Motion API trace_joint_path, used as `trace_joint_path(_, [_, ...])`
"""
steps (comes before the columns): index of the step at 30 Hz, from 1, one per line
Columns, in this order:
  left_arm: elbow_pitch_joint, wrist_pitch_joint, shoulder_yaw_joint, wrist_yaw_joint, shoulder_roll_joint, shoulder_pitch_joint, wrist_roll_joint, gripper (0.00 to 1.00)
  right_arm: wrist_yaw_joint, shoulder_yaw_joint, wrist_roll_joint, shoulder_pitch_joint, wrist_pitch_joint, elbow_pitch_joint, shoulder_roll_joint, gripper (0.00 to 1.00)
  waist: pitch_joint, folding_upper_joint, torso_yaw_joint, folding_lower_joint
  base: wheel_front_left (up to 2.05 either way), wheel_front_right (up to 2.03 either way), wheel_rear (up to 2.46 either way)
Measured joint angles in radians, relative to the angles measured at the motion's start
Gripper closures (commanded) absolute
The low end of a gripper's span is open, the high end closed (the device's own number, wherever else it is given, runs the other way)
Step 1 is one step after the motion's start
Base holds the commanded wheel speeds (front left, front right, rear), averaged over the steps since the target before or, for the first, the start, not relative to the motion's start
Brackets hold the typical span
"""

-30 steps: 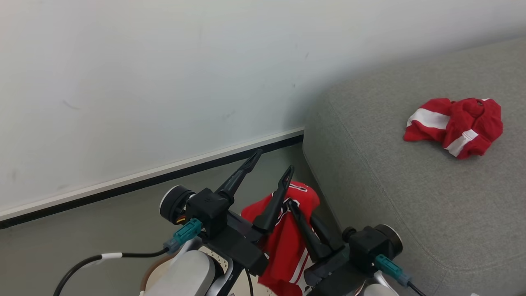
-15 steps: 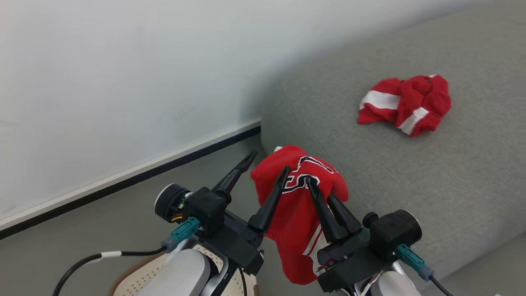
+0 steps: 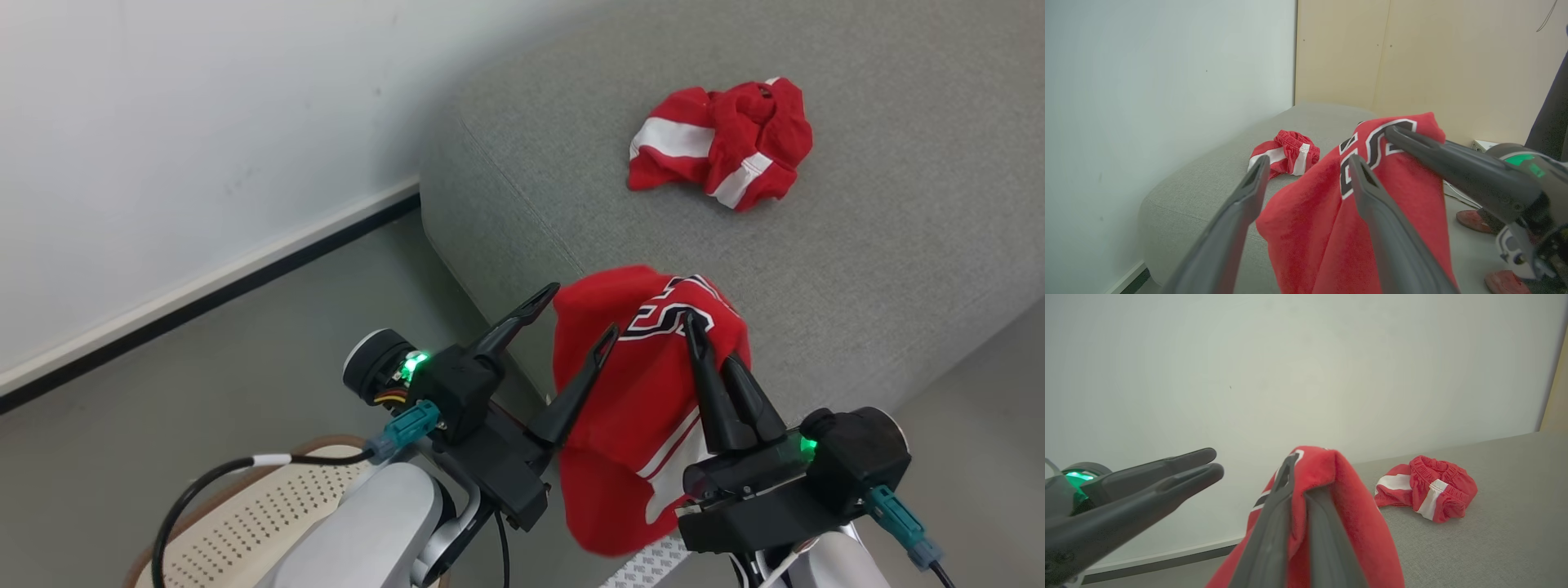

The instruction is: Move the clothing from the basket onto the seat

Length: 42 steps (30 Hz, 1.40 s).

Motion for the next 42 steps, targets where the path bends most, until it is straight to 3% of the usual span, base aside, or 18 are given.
trace_joint_path(8, [0.058,-0.011,-0.025,-0.035,-0.018,-0.040,-0.005,0.00,0.000,-0.044,-0.016,0.032,0.000,-0.044,0.011,1.00,0.048,0.0000,-0.026,0.0000,0.04,0.04,0.04])
trace_joint_path(18, [0.072,0.016,-0.041,-0.042,0.005,-0.063,0.002,0.00,0.000,-0.074,0.029,-0.010,0.000,-0.087,0.012,1.00,0.094,0.0000,-0.027,-0.0001,0.01,0.01,0.01])
trace_joint_path(27, [0.015,0.106,-0.052,-0.045,0.073,-0.132,0.045,0.00,0.000,-0.218,0.126,-0.244,0.000,-0.139,0.013,1.00,0.220,0.0000,-0.025,0.0000,0.00,0.00,0.00])
trace_joint_path(33, [-0.029,0.156,-0.067,-0.065,0.108,-0.184,0.067,0.00,0.000,-0.332,0.106,-0.450,0.000,-0.123,0.011,1.00,0.314,0.0001,-0.020,0.0001,0.00,0.00,0.00])
trace_joint_path(42, [-0.081,0.207,-0.095,-0.098,0.131,-0.296,0.104,0.00,0.000,-0.531,0.178,-0.777,0.000,-0.125,-0.098,1.00,0.489,0.0001,0.016,0.0002,0.00,0.00,0.00])
